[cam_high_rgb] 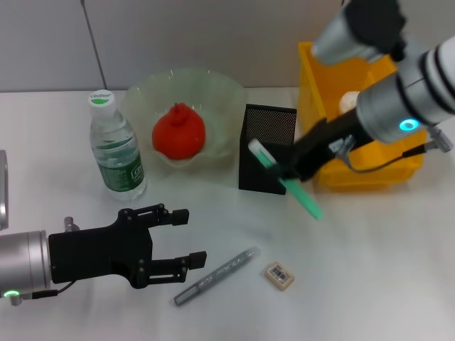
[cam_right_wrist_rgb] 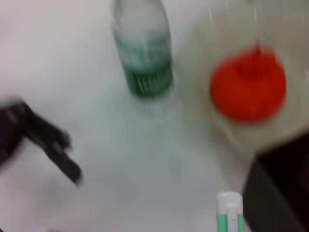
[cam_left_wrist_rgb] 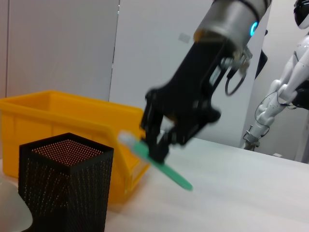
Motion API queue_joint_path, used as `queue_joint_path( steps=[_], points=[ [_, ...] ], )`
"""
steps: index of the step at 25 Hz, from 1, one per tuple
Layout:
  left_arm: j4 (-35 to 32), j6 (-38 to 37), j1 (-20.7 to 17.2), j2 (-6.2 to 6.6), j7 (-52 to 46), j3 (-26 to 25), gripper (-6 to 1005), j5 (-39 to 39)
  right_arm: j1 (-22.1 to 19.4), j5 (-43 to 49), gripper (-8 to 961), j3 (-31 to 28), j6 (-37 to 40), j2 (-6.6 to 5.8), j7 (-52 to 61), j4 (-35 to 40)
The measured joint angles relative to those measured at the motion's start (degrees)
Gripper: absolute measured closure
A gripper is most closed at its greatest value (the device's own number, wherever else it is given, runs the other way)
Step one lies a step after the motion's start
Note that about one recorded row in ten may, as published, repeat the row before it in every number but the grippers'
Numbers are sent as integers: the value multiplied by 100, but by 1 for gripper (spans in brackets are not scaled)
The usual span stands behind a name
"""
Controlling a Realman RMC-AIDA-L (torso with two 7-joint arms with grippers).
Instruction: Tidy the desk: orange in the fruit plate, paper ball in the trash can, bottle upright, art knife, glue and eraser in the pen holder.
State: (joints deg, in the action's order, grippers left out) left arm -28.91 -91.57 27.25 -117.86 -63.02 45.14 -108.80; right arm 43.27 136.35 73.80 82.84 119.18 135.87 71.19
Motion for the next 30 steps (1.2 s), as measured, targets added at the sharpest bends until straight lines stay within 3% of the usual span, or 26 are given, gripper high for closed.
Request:
queue_joint_path(
  steps=[6,7,12,14,19,30],
  points=[
    [0,1,-8,-1,0,-6,210,15,-702,-1867,778,-747,-447,0,-1323,234],
    [0,0,-9,-2,0,-5,210,18,-882,-2471,778,-941,-696,1,-1808,62],
    [0,1,-11,-9,0,-1,210,17,-1074,-3566,778,-1139,-1220,3,-2825,-577],
    [0,0,-21,-9,0,-3,211,23,-1089,-4313,777,-1189,-1601,2,-3572,-1203],
    [0,0,-33,-9,0,-5,211,30,-997,-5134,777,-1196,-1919,1,-4443,-2000],
    [0,-1,-49,-19,0,-15,213,42,-526,-5300,776,-1134,-2448,0,-5234,-3280]
  ],
)
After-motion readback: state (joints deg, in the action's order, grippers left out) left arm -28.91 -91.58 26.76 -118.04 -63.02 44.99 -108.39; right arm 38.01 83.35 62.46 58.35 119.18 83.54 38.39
